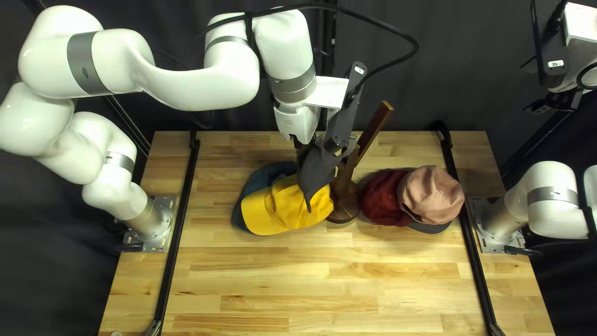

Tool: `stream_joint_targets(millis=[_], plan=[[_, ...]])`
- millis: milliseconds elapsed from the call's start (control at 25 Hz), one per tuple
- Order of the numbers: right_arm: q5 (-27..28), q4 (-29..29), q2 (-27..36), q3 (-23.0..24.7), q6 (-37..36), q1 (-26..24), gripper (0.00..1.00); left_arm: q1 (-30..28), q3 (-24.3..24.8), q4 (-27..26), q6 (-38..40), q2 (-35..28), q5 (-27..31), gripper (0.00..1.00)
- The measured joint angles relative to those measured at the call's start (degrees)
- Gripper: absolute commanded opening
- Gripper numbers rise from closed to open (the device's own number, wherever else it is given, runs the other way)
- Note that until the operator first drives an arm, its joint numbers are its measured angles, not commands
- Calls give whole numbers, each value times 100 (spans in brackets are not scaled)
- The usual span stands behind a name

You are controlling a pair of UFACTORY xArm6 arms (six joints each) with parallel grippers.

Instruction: Remove hats from holder and stack on top of each other

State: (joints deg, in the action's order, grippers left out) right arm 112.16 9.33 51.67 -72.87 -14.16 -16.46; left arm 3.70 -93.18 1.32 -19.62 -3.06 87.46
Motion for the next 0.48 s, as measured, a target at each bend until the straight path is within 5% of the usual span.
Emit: stream_joint_targets(millis=[280, 480], plan=[[0, 0, 0, 0, 0, 0, 100, -103, -878, 198, -42, 255, 707, 0], [0, 0, 0, 0, 0, 0, 100, -164, -1075, 322, -61, 206, 1010, 0]])
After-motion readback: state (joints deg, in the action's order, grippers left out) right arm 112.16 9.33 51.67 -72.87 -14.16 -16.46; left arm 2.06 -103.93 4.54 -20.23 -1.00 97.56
